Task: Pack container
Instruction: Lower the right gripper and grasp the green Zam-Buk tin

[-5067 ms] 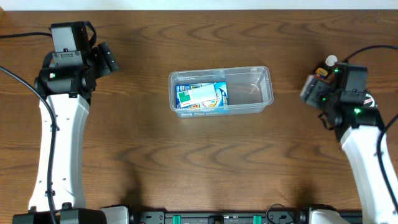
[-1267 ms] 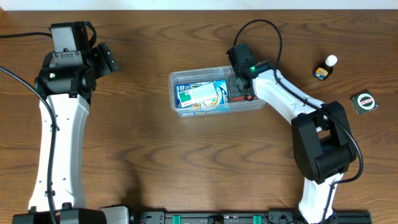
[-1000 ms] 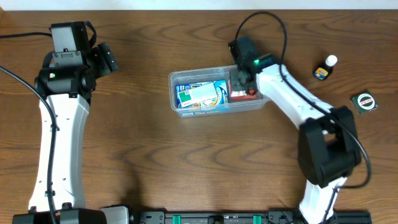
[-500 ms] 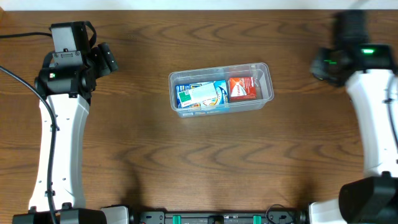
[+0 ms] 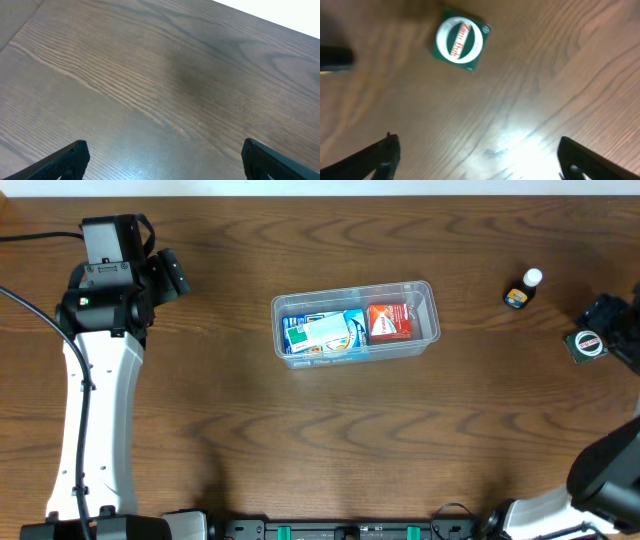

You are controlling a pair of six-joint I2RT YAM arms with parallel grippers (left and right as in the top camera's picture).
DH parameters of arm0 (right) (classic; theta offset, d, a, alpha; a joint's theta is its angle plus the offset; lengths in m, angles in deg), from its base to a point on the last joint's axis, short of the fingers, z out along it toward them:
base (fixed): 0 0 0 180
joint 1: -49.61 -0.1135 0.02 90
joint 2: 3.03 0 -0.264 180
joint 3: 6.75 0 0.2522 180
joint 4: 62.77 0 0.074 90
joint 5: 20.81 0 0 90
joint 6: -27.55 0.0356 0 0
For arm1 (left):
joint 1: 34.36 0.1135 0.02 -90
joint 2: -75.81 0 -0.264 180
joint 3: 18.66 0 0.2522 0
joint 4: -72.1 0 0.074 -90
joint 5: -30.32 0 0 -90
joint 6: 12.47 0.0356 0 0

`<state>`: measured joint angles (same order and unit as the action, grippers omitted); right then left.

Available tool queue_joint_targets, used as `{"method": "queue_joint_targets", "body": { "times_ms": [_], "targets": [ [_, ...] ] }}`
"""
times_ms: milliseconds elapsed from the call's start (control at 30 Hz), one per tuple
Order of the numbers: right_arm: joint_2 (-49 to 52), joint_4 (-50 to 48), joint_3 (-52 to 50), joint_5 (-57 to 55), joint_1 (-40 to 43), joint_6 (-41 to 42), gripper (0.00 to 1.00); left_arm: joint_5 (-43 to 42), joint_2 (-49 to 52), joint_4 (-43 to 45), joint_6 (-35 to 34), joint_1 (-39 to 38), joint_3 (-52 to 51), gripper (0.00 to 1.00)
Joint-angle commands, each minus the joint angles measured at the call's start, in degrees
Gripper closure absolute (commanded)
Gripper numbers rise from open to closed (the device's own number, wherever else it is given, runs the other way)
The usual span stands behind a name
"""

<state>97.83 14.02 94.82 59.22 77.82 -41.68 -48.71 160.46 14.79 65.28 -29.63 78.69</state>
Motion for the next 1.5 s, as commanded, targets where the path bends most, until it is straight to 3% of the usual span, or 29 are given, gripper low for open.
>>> {"method": "queue_joint_targets", "body": {
  "times_ms": [0, 467, 1300, 1467],
  "targets": [
    [2.71, -1.05, -1.7, 3.43, 2.05, -0.5, 0.01, 0.87, 0.02, -0.17, -0.74, 0.13, 0.2, 0.02],
    [10.36, -12.02, -2.43, 7.26, 3.76, 9.51, 0.01, 0.87, 0.02, -0.17, -0.74, 0.13, 0.2, 0.02],
    [20.26, -23.3, -2.43, 8.92, 4.13, 9.81, 0.01, 0.9, 0.02, -0.17, -0.74, 0.13, 0.2, 0.02],
    [21.18, -23.06, -2.47, 7.67, 4.15, 9.62, 0.08, 0.87, 0.02, -0.17, -0.74, 0.13, 0.2, 0.02]
  ]
}}
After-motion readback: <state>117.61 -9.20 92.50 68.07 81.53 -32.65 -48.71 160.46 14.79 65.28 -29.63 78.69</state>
